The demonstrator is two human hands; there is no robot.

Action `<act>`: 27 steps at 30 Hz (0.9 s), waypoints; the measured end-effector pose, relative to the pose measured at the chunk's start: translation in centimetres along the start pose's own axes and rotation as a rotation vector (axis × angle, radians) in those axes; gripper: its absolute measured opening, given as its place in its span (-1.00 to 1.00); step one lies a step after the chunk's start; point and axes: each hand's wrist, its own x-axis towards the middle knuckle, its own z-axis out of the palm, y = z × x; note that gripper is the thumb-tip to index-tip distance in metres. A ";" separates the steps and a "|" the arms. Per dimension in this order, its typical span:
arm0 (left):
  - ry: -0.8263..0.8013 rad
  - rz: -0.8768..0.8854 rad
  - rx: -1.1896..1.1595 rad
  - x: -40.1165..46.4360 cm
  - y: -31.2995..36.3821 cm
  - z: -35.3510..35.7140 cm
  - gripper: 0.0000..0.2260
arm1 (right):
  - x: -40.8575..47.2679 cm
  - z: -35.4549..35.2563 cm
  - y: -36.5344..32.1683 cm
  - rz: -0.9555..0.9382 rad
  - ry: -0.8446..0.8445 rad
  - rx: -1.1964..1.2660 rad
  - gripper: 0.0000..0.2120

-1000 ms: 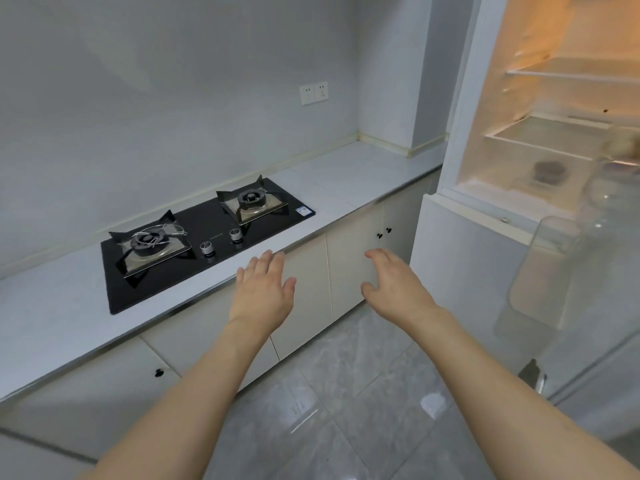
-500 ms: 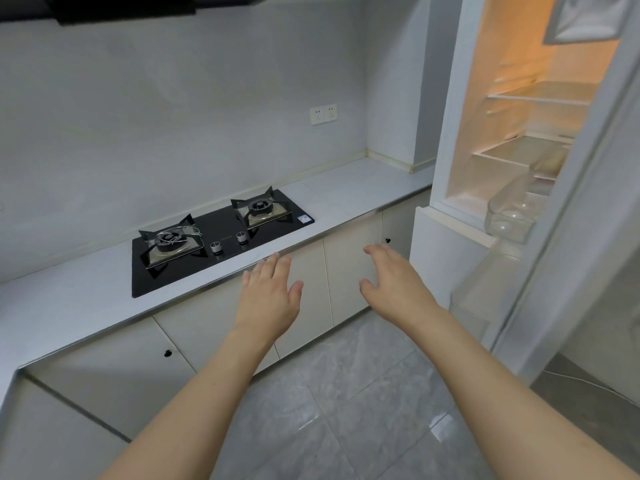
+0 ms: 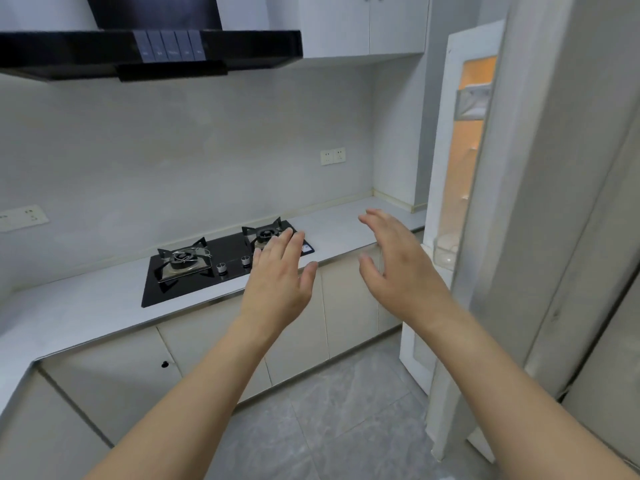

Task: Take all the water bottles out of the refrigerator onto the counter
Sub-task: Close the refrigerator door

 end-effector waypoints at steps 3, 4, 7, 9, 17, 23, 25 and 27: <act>0.086 0.068 -0.016 0.1 3.4 -1.2 -0.52 | 0.1 -3.7 0.0 -0.172 0.144 0.005 -0.51; 0.110 0.087 -0.022 0.0 4.6 -1.6 -0.51 | 0.2 -5.1 0.2 -0.222 0.205 -0.003 -0.52; 0.143 0.137 -0.023 -0.1 7.3 -2.4 -0.48 | 0.4 -7.8 0.5 -0.317 0.364 -0.015 -0.53; 0.155 0.184 -0.036 -0.2 9.3 -2.7 -0.45 | 0.1 -9.3 0.9 -0.381 0.435 -0.023 -0.54; 0.187 0.435 -0.181 -0.9 16.4 -2.0 -0.41 | -1.1 -13.0 5.5 -0.283 0.511 -0.128 -0.51; 0.350 0.565 -0.123 -0.6 19.7 0.2 -0.40 | -1.6 -13.5 10.0 -0.089 0.431 -0.135 -0.49; 0.384 0.586 -0.036 -0.4 20.4 0.7 -0.42 | -1.7 -13.6 10.8 -0.070 0.399 -0.143 -0.47; 0.401 0.620 0.037 -0.2 20.8 1.1 -0.45 | -1.8 -13.5 11.3 -0.050 0.362 -0.138 -0.46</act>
